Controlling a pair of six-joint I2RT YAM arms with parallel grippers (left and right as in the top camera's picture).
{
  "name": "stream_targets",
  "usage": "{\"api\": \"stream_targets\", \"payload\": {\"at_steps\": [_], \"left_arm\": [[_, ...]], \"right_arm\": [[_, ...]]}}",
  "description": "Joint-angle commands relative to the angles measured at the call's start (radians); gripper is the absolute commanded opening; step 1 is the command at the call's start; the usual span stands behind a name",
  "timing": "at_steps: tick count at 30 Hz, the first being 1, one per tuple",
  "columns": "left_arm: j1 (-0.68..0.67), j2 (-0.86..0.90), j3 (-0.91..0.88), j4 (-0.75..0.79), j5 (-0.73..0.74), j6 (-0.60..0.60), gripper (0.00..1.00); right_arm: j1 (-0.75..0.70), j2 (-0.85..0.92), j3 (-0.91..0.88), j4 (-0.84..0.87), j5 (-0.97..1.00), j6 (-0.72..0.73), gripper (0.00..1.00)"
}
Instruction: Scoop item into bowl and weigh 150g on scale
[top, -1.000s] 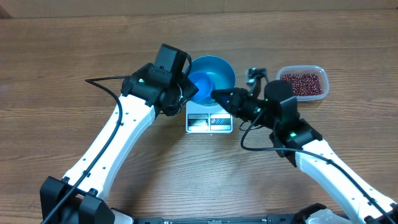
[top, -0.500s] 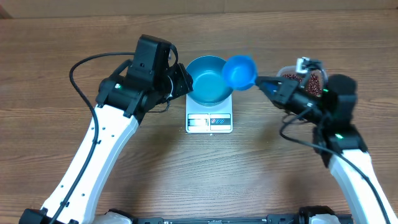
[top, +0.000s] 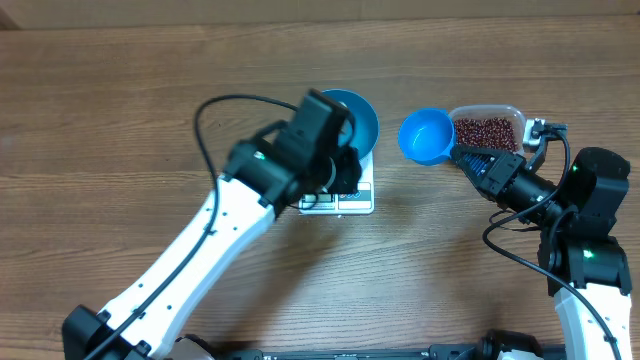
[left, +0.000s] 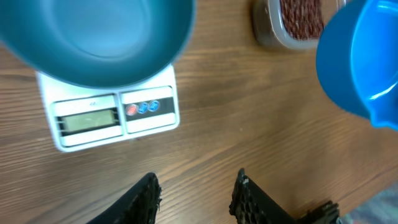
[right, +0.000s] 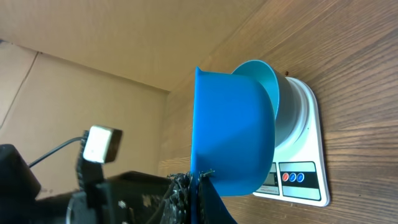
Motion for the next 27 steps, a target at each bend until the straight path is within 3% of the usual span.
{"api": "stream_targets", "payload": {"at_steps": [1,5,14,27], "left_arm": [[-0.059,0.024,-0.064,0.056,-0.030,-0.026,0.38],[-0.116,0.054,-0.111,0.125,-0.081,-0.042,0.31],[-0.187,0.159,-0.129,0.179,-0.120,-0.052,0.26],[-0.210,0.211,-0.130,0.208,-0.135,-0.051,0.26]], "right_arm": [[-0.004,-0.009,0.014,0.005,-0.011,-0.039,0.04],[-0.003,-0.009,0.014,-0.004,-0.011,-0.039,0.04],[-0.004,-0.009,0.014,-0.007,-0.010,-0.039,0.04],[-0.004,-0.009,0.014,-0.011,-0.010,-0.039,0.04]]}}
